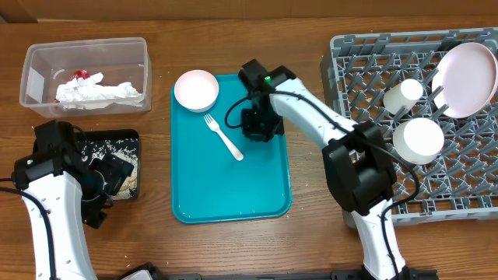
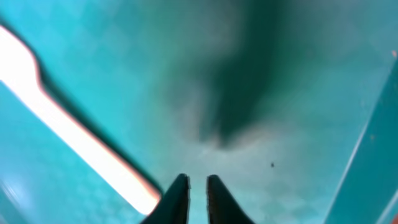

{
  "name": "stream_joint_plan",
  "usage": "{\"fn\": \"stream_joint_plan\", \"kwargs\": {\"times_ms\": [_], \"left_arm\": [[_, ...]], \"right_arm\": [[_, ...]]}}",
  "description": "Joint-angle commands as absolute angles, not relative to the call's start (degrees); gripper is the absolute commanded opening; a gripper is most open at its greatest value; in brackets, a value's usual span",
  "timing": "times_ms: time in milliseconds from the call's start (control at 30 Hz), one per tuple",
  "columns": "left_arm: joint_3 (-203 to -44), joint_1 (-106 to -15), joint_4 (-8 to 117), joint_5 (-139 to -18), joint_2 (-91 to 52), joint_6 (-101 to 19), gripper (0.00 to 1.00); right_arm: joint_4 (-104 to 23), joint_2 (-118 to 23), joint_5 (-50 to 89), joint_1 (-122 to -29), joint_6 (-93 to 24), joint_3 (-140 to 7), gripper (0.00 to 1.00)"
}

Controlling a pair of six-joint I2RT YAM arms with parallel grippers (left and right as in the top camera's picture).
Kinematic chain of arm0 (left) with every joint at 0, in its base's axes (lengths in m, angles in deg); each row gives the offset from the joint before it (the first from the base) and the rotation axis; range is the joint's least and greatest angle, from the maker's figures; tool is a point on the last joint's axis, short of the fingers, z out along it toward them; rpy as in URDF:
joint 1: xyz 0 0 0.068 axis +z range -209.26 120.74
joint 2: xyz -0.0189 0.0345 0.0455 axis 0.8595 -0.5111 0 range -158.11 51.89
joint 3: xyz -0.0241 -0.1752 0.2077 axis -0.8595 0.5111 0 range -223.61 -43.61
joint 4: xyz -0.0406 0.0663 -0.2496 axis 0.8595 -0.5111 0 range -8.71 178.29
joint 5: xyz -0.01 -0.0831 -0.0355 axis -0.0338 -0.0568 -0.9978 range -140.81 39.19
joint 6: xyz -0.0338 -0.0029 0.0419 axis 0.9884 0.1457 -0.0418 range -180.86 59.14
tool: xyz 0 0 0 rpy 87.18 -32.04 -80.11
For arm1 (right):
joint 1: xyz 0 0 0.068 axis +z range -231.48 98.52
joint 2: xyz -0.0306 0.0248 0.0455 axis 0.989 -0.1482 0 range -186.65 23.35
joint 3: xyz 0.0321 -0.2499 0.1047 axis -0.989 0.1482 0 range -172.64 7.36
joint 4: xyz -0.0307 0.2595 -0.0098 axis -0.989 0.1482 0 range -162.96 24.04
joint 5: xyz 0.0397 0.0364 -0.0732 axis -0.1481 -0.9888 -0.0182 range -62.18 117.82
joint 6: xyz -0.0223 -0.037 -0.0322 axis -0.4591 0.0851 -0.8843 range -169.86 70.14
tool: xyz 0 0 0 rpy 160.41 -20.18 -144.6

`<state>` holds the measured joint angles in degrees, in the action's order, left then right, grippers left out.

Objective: Sort waste into correct bins and load items into the dishwasher rack
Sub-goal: 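Move the right gripper back over the white fork on the teal tray, then lower the right gripper and grasp the white fork by its handle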

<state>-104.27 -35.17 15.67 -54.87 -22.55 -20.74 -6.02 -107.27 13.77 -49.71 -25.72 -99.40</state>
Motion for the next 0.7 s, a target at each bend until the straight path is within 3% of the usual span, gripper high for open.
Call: {"fn": "stream_joint_plan", "kwargs": {"times_ms": [0, 67, 133, 167, 200, 667], "left_arm": [[-104.2, -35.1, 15.7, -54.9, -22.5, -21.5, 1.0], [-104.2, -35.1, 15.7, -54.9, -22.5, -21.5, 1.0], [-104.2, -35.1, 15.7, -54.9, -22.5, -21.5, 1.0], [-104.2, -35.1, 15.7, -54.9, -22.5, -21.5, 1.0], [-104.2, -35.1, 15.7, -54.9, -22.5, -21.5, 1.0], [-104.2, -35.1, 15.7, -54.9, -22.5, -21.5, 1.0]], "right_arm": [[-5.6, -103.8, 8.9, -48.9, -33.2, -100.6, 0.28], [-6.6, -103.8, 9.1, -46.8, -36.8, -99.9, 0.51], [-8.1, -103.9, 11.5, -44.9, -38.3, -99.7, 0.84], [-9.2, -104.0, 14.2, -43.5, -38.2, -99.7, 0.96], [-10.9, -104.1, 17.8, -41.8, -38.2, -99.7, 1.0], [-19.3, -106.4, 29.4, -38.2, -38.4, -99.7, 1.0]]}}
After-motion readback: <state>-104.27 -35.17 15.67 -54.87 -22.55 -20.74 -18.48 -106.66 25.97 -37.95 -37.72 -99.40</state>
